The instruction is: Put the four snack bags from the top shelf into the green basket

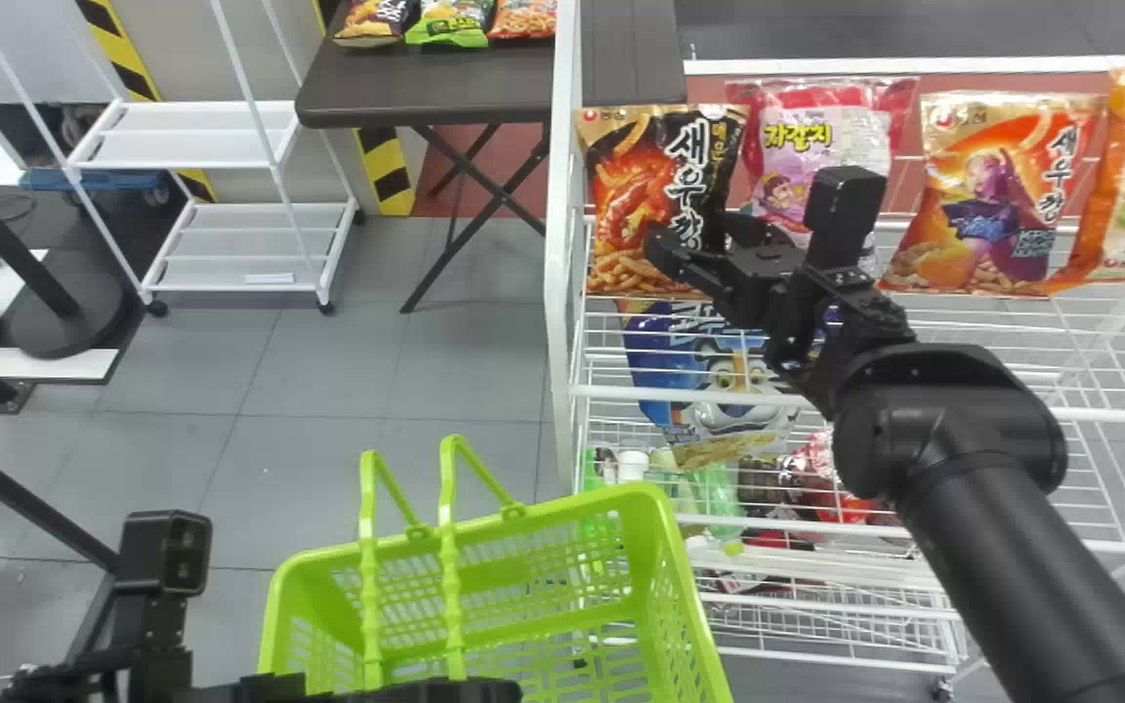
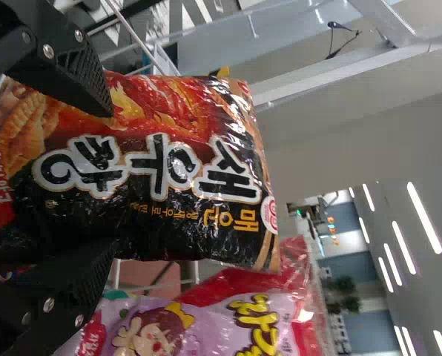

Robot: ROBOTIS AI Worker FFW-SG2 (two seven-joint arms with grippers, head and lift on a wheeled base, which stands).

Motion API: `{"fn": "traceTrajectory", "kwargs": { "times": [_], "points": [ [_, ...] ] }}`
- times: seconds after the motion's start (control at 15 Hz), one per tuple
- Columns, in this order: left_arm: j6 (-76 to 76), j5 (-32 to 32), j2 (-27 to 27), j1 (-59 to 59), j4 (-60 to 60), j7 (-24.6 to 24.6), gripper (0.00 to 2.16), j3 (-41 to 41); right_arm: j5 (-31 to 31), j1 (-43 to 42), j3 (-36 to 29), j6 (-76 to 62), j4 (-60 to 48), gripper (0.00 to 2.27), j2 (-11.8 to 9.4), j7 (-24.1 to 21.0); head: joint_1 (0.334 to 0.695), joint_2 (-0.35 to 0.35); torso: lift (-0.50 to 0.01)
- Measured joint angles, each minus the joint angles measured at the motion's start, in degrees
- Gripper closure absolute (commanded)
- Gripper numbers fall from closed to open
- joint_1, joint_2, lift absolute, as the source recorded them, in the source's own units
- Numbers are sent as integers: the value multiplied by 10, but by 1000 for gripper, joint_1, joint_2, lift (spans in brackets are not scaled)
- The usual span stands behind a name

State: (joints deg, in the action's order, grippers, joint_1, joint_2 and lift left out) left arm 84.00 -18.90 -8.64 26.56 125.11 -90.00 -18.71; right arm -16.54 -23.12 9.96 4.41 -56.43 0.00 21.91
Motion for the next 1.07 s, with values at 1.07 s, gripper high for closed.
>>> {"fn": "traceTrajectory", "kwargs": {
  "times": [1.07],
  "points": [
    [-11, -17, -11, -17, -31, 0, 2145, -8, 50, 222, -59, 80, -358, 2250, 0, 4, 695, 76, 0]
  ]
}}
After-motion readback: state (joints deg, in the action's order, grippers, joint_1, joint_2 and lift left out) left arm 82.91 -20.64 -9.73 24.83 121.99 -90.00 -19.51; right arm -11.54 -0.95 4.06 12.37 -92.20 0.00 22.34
